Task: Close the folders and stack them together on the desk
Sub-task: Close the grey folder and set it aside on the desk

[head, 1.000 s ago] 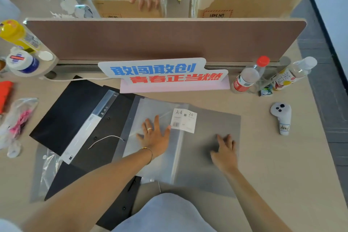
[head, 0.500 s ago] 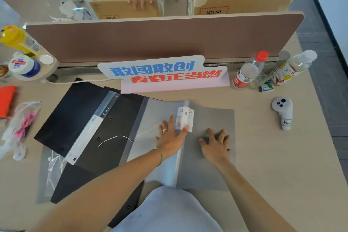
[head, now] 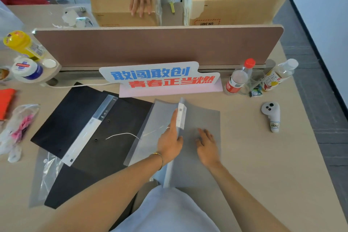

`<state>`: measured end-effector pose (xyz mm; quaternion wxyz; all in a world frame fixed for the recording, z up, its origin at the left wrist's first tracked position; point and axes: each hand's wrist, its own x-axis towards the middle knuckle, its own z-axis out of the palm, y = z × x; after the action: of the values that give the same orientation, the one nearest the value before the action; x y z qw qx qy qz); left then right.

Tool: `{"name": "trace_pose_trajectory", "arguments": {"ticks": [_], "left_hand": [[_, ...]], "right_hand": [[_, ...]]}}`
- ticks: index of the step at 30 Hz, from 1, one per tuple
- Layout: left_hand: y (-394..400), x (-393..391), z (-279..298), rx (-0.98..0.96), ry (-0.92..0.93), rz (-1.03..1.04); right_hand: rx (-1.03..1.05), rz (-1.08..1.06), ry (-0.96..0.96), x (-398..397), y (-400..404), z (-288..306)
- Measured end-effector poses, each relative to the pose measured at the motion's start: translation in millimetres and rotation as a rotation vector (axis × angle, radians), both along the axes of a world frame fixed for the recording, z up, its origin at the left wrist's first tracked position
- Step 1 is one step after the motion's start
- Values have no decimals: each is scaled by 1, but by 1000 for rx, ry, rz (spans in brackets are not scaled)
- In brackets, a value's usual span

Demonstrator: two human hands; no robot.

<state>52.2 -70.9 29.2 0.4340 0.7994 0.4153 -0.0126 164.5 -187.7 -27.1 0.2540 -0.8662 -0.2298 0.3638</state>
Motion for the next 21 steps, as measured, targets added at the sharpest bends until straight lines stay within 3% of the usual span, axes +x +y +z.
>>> {"name": "trace_pose_trajectory", "arguments": {"ticks": [10,17,21], "left_hand": [[29,-14,61,38,-169,81],[43,-29,105,79,-284,62],[36,-39,124,76,-441,76]], "right_hand": [[263,-210,91,-23,4,30],[386,-447,386,-31,10,40],[452,-519,477,-21,6,48]]}}
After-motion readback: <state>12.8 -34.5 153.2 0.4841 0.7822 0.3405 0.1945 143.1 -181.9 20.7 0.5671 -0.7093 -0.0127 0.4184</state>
